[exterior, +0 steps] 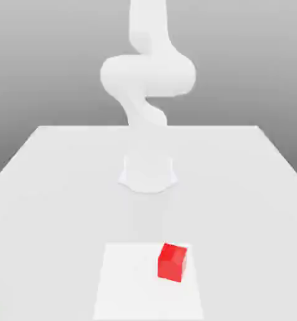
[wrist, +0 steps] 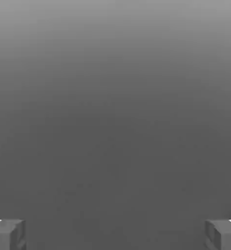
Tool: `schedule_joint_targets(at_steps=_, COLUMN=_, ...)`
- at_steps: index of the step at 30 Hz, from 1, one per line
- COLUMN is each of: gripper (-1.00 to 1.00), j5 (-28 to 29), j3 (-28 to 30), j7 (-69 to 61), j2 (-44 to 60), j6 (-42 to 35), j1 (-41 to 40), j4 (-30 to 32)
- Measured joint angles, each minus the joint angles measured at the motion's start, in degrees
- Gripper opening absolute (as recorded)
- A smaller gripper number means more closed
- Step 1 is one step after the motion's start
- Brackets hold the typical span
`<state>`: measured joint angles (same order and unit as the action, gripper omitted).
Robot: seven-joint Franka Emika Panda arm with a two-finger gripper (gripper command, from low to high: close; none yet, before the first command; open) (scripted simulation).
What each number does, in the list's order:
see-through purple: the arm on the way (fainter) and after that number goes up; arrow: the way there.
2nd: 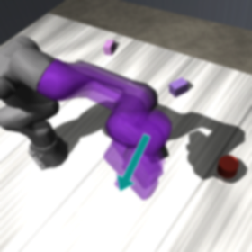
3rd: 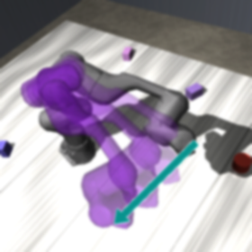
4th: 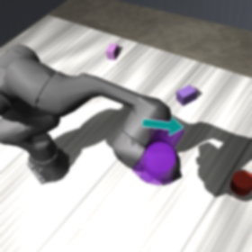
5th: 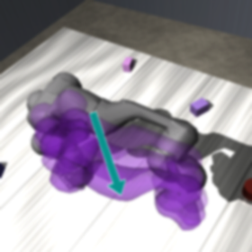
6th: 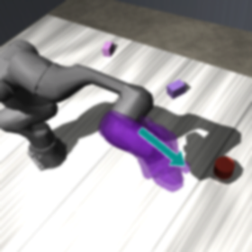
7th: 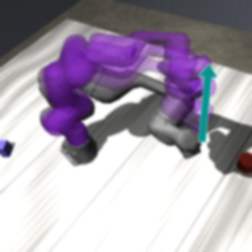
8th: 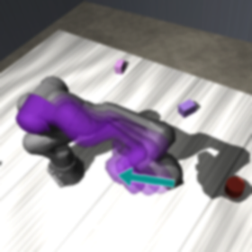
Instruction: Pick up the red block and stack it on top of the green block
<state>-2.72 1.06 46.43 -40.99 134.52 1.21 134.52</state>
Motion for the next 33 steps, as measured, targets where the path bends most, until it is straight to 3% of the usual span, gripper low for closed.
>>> schedule_joint_targets(at_steps=7, gripper=0.0, j5=-7.11, j3=0.37, j7=2.98, j2=15.99, j6=8.51, j1=3.09, j4=8.38)
schedule_joint_targets(at_steps=12, gripper=0.0, j5=-8.67, j3=-1.55, j7=7.42, j2=26.65, j6=14.53, j1=4.1, j4=14.17)
schedule_joint_targets(at_steps=16, gripper=0.0, j5=-5.98, j3=-3.4, j7=13.8, j2=34.67, j6=19.66, j1=3.98, j4=18.92)
schedule_joint_targets(at_steps=19, gripper=0.0, j5=0.21, j3=-3.51, j7=21.53, j2=40.27, j6=23.55, j1=4.04, j4=22.52)
schedule_joint_targets(at_steps=28, gripper=0.0, j5=4.49, j3=-2.11, j7=25.66, j2=54.61, j6=35.56, j1=4.78, j4=21.83)
schedule_joint_targets(at_steps=29, gripper=-1.0, j5=4.51, j3=-2.07, j7=25.72, j2=55.6, j6=36.39, j1=4.81, j4=21.73)
schedule_joint_targets(at_steps=33, gripper=-1.0, j5=4.59, j3=-2.08, j7=25.8, j2=55.6, j6=36.44, j1=4.81, j4=21.73)
